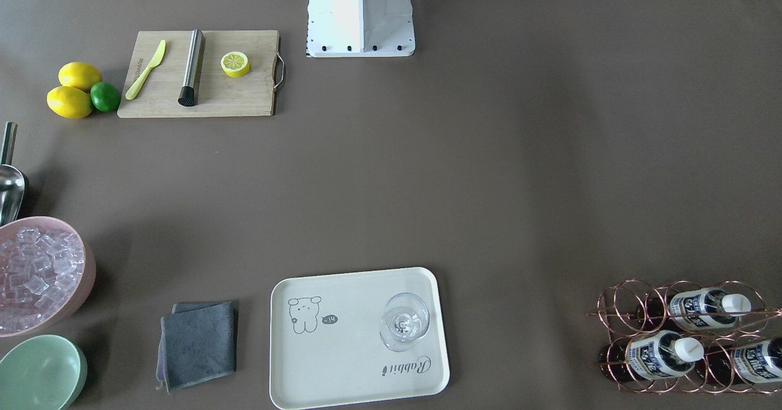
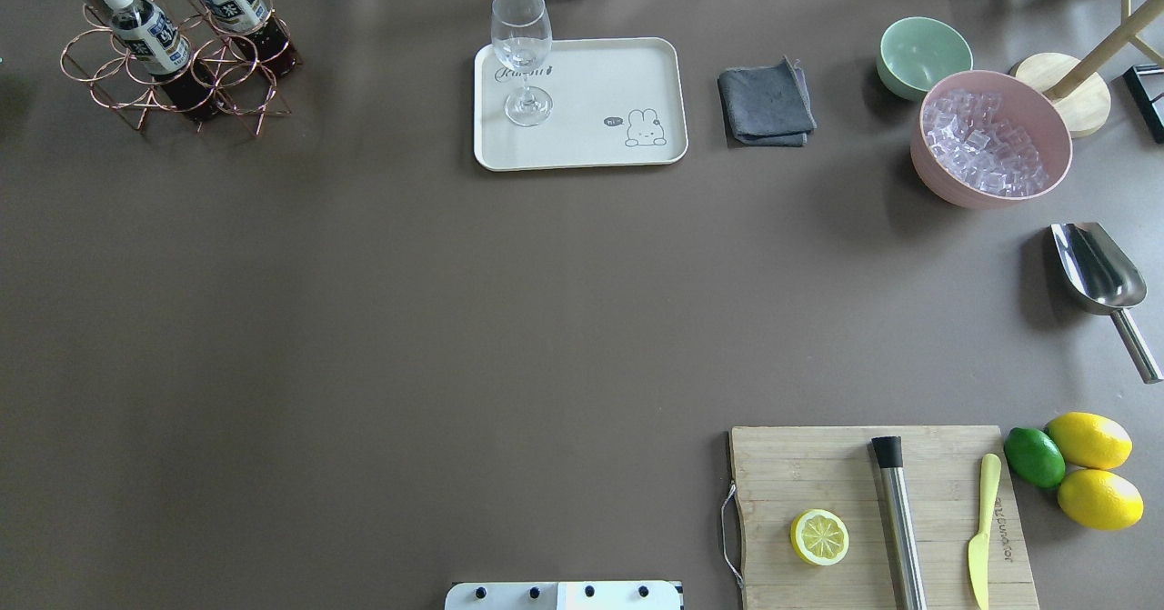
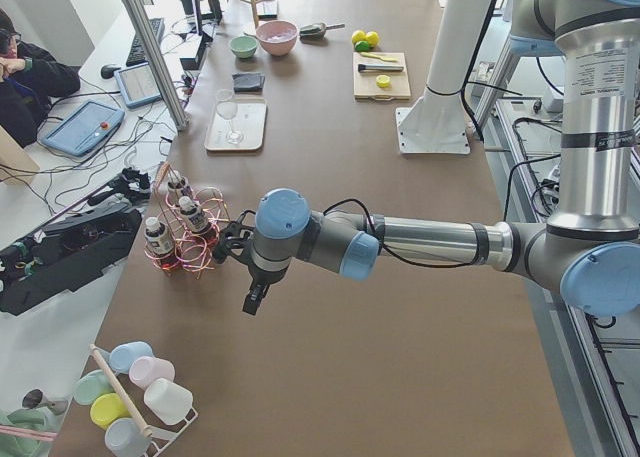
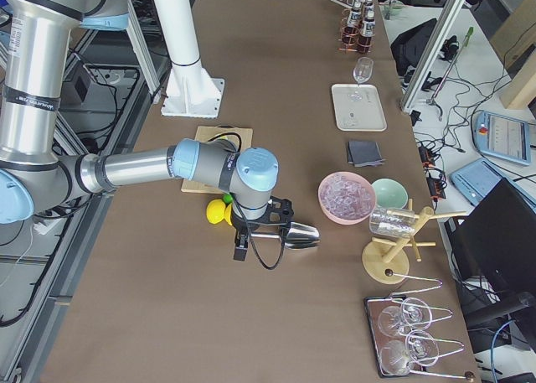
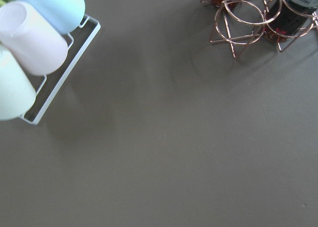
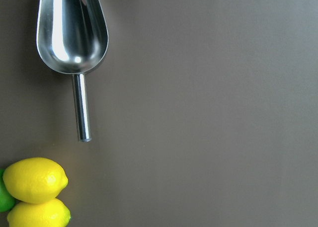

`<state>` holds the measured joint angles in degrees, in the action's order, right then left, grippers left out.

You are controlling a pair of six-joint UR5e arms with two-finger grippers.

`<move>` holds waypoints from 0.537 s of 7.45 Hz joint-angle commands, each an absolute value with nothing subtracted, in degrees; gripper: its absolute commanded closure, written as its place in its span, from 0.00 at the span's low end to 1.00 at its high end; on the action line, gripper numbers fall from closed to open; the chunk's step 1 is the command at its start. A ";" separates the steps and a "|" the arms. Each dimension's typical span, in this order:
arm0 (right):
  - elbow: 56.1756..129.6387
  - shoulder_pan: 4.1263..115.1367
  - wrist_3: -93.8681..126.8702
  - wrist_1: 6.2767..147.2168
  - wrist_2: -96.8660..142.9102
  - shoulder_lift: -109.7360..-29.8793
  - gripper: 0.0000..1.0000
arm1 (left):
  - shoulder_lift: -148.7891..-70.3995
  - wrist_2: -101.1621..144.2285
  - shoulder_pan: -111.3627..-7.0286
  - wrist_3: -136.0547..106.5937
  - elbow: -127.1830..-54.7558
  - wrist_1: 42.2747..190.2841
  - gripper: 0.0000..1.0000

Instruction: Take tea from basket to plate

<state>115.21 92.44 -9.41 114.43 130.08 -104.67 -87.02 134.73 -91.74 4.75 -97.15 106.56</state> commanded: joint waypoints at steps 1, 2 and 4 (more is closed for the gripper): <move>115.23 92.46 -9.49 114.26 129.99 -104.59 0.00 | -97.08 128.70 -90.28 19.30 -95.54 106.35 0.03; 115.22 92.46 -9.49 114.08 129.99 -104.59 0.00 | -99.47 126.84 -88.00 24.38 -95.45 106.35 0.03; 115.22 92.37 -9.40 113.73 129.82 -104.06 0.00 | -106.40 126.82 -86.66 37.76 -92.83 106.17 0.03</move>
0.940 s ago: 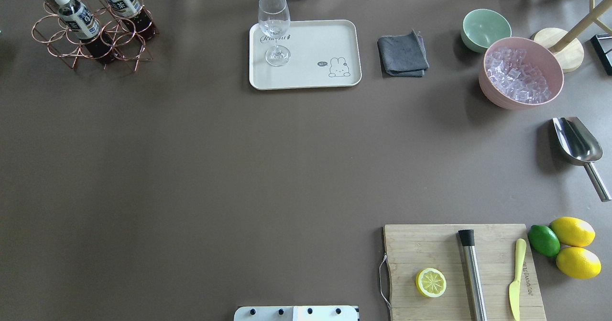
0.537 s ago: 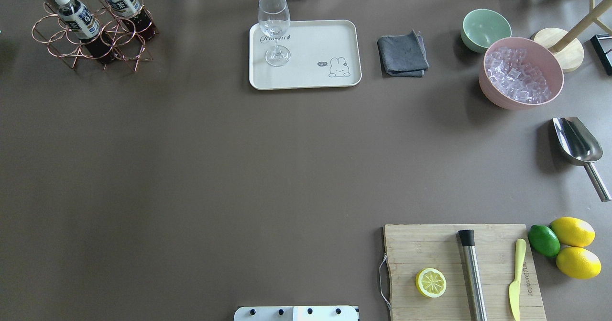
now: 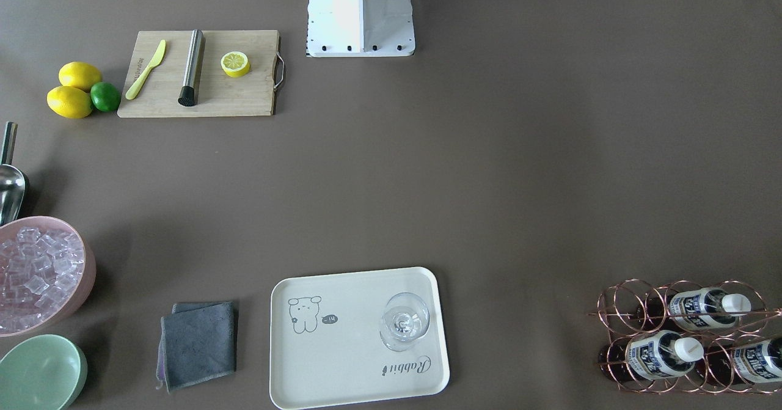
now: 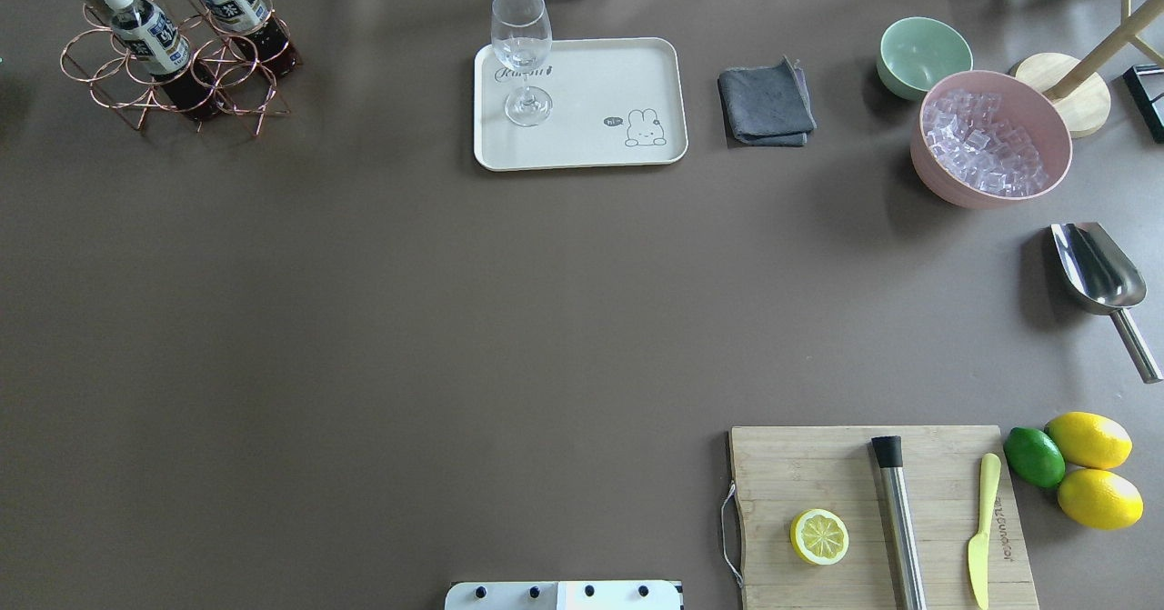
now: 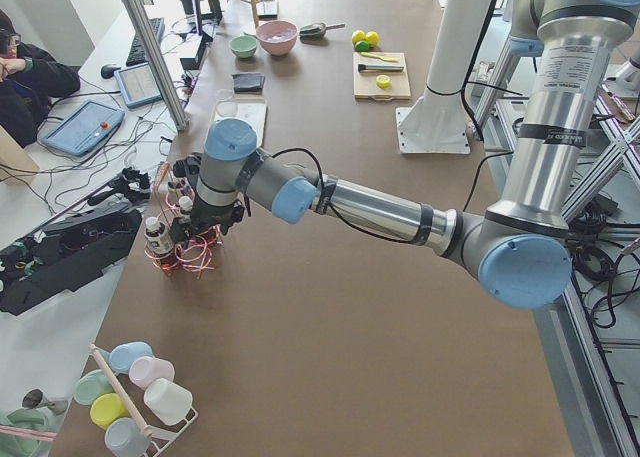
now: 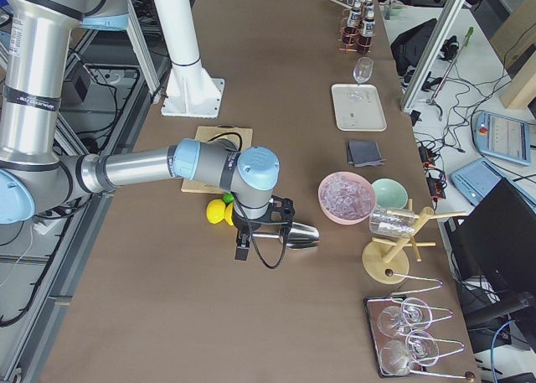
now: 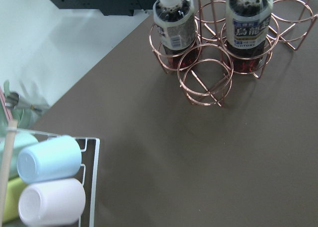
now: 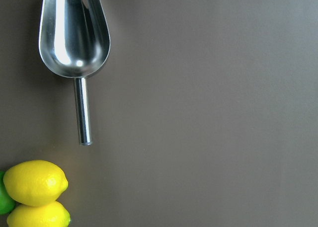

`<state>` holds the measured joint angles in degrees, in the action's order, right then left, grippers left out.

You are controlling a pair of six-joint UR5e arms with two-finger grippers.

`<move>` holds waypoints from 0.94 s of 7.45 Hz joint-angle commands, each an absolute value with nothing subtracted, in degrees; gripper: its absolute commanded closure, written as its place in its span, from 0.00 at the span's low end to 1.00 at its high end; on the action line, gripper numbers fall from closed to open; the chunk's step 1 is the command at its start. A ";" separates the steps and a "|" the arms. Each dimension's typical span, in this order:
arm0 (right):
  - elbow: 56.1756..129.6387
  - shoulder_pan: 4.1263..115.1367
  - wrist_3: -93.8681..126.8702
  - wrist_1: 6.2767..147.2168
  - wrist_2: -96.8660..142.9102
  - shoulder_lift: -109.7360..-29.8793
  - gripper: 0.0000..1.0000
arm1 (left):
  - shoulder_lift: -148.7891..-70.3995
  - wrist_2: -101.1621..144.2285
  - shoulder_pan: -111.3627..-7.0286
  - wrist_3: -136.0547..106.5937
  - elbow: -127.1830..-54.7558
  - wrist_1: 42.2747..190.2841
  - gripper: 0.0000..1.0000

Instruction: Take tea from basket to plate

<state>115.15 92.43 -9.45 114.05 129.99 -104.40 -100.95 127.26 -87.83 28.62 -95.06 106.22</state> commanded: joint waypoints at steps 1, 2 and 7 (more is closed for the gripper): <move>115.22 92.37 -9.58 113.73 129.90 -104.06 0.00 | -111.66 126.65 -86.05 43.27 -89.42 104.08 0.03; 115.05 92.37 -9.49 113.73 129.90 -103.80 0.00 | -116.23 126.56 -82.83 48.03 -87.47 99.63 0.03; 115.22 92.37 -9.58 113.73 129.99 -103.89 0.00 | -129.35 127.61 -80.50 54.89 -78.42 90.04 0.03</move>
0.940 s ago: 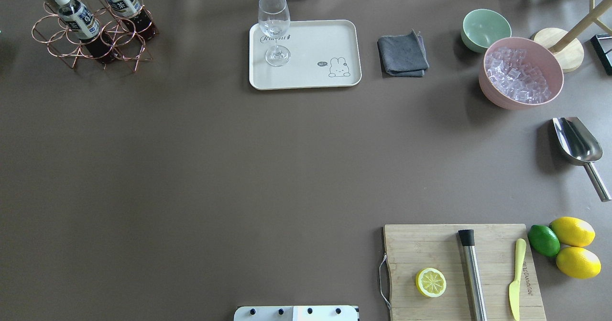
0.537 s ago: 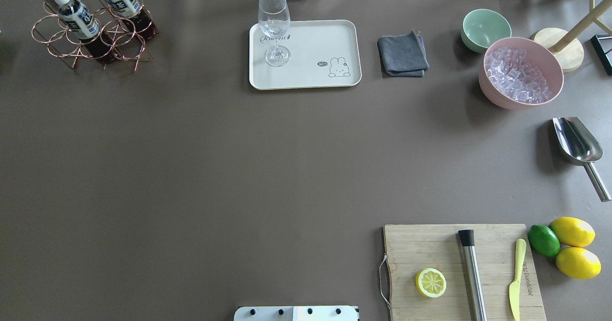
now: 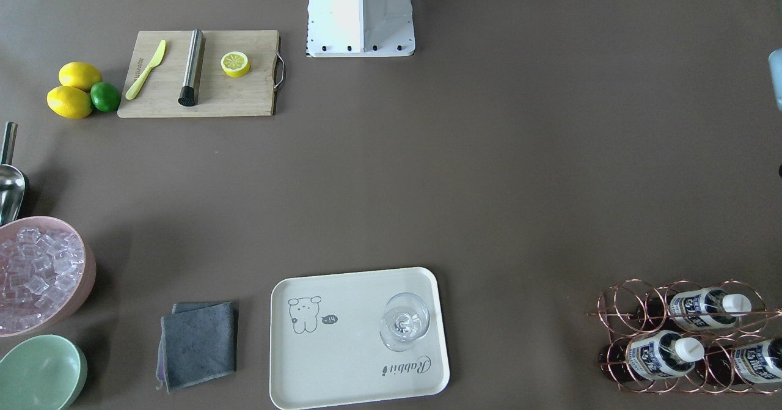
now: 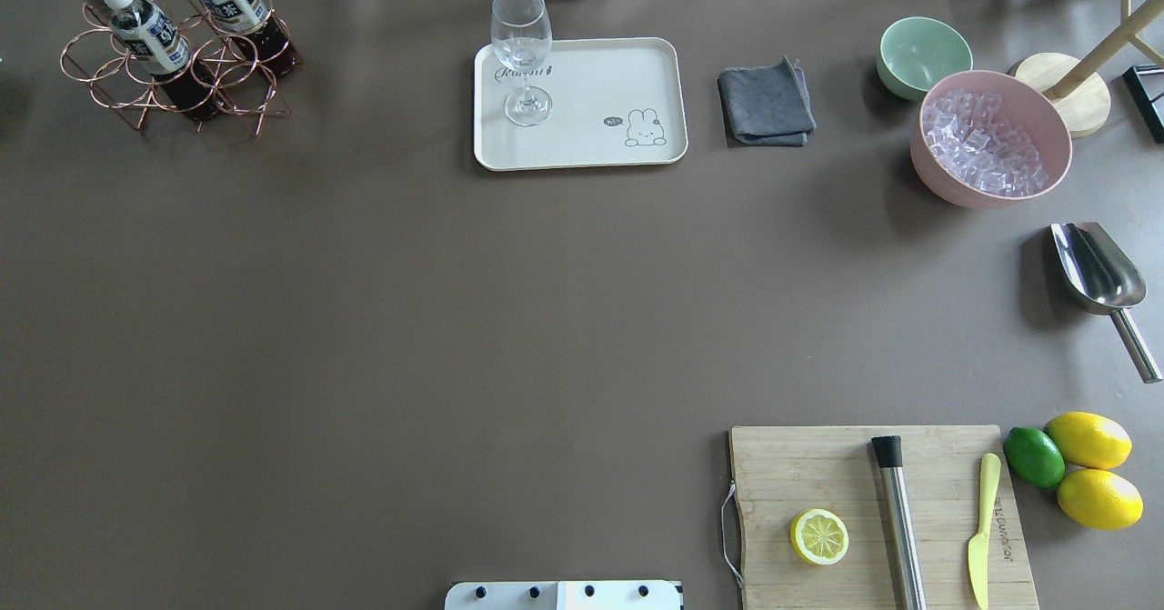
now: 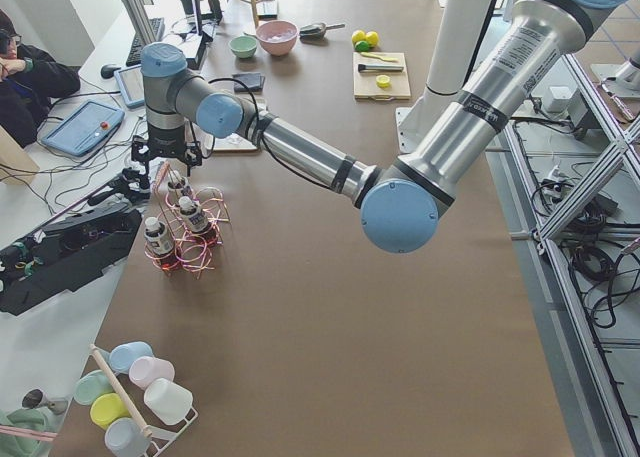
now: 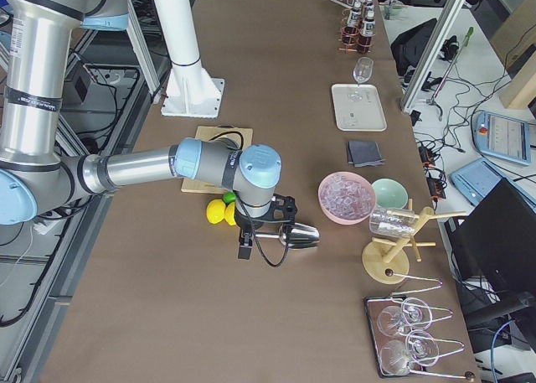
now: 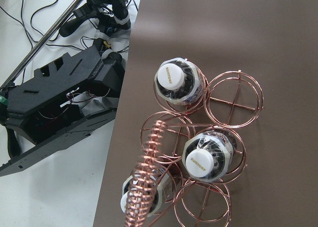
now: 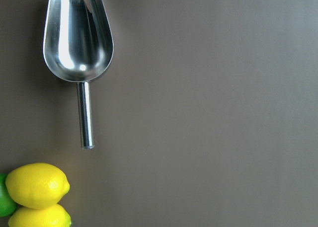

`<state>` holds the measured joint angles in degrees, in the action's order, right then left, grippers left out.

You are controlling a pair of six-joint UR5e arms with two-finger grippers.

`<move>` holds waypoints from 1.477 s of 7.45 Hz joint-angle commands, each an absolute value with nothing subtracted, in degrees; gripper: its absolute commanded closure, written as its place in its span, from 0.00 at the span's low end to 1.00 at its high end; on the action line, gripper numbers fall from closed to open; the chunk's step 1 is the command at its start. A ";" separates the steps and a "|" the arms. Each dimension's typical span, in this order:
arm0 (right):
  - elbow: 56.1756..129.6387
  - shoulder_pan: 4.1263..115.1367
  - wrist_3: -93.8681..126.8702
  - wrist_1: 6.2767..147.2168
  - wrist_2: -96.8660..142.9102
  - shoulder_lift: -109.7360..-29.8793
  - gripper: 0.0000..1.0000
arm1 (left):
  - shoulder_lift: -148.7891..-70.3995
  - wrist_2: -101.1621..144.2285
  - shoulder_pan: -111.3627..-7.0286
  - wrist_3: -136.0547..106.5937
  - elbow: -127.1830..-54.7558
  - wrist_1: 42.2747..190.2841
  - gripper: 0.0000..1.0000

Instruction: Take tea from basket to plate

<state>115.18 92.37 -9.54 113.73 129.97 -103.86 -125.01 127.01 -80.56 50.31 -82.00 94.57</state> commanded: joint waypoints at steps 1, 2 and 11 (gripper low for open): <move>115.22 92.37 -9.58 113.73 130.08 -103.89 0.00 | -132.16 128.66 -80.68 58.76 -78.22 82.43 0.03; 115.22 92.37 -9.58 113.73 130.08 -103.97 0.00 | -132.36 129.02 -80.68 59.06 -78.05 81.66 0.03; 115.31 92.46 -9.93 113.73 130.87 -104.24 0.00 | -136.31 130.96 -80.33 67.84 -68.47 82.88 0.03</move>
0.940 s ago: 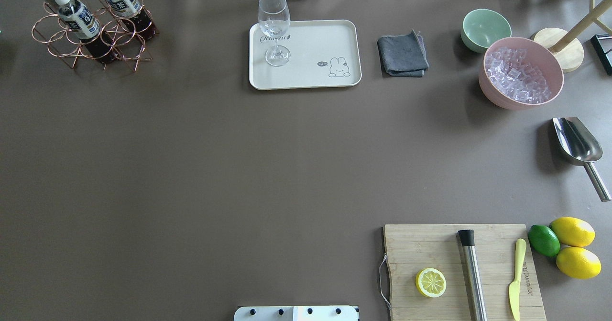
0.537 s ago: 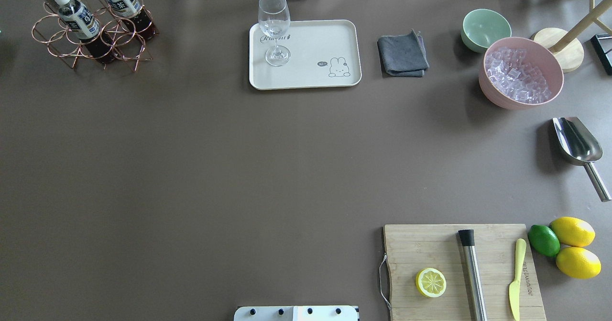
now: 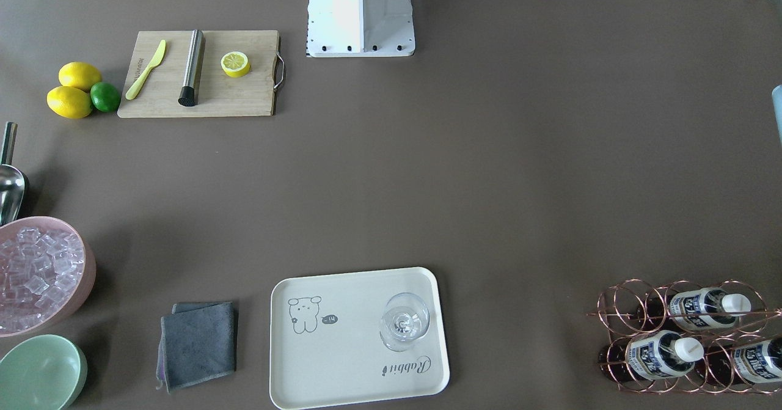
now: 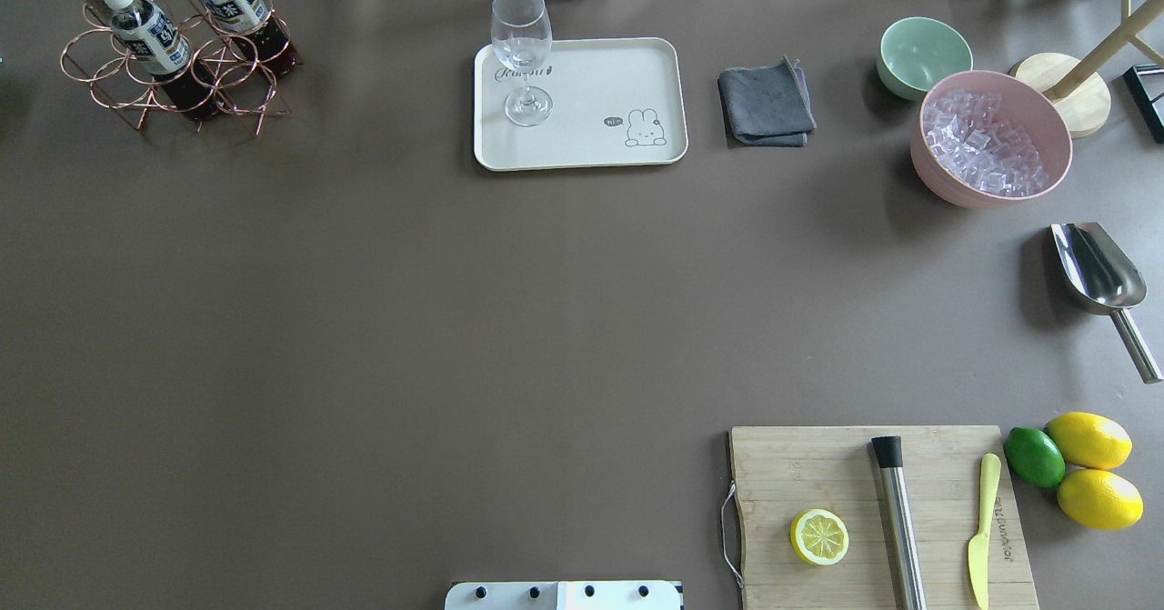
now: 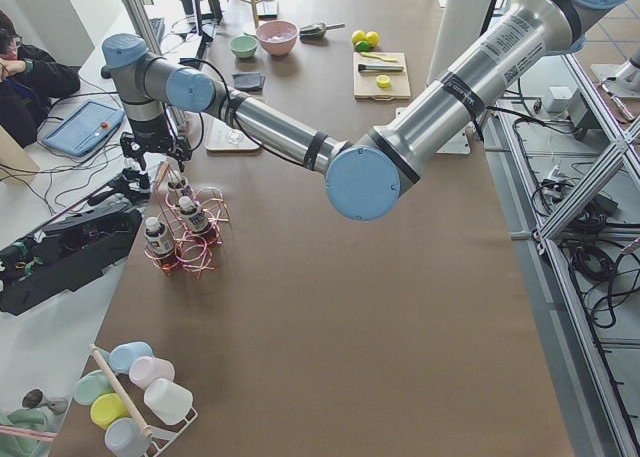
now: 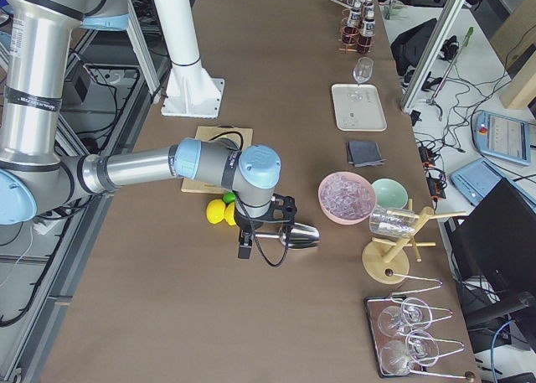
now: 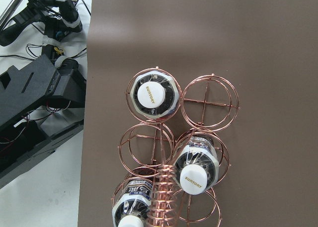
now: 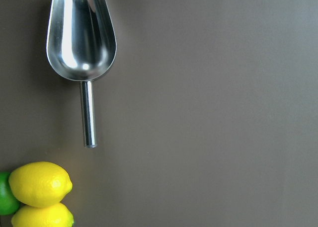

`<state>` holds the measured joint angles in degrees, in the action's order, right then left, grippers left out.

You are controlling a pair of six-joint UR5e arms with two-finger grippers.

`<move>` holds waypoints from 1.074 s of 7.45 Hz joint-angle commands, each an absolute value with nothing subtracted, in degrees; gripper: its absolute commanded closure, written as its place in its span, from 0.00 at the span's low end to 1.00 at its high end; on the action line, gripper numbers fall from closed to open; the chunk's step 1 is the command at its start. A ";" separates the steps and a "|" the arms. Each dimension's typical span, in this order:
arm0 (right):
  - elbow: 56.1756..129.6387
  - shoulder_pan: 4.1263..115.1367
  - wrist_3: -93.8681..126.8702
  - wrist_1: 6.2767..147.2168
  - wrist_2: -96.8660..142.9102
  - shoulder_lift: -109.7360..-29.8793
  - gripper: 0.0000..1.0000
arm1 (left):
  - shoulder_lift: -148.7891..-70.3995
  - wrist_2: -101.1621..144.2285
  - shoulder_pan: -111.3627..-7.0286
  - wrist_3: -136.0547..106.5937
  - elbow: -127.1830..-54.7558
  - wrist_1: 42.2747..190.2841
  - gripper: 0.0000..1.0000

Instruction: Take tea from basket to plate

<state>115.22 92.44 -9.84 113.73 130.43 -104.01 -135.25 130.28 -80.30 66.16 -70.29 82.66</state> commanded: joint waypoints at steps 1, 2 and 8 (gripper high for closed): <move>115.31 92.46 -9.93 113.73 130.87 -104.24 0.00 | -136.32 131.13 -80.07 67.94 -68.03 84.01 0.03; 115.23 92.46 -9.93 113.73 130.87 -104.24 0.00 | -136.23 131.05 -79.72 67.94 -67.16 85.59 0.03; 115.22 92.46 -9.93 113.73 130.87 -104.33 0.00 | -135.88 131.31 -79.98 68.03 -65.48 87.72 0.42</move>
<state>115.22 92.46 -9.93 113.73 130.87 -104.32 -136.04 131.12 -79.71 67.86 -65.36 87.75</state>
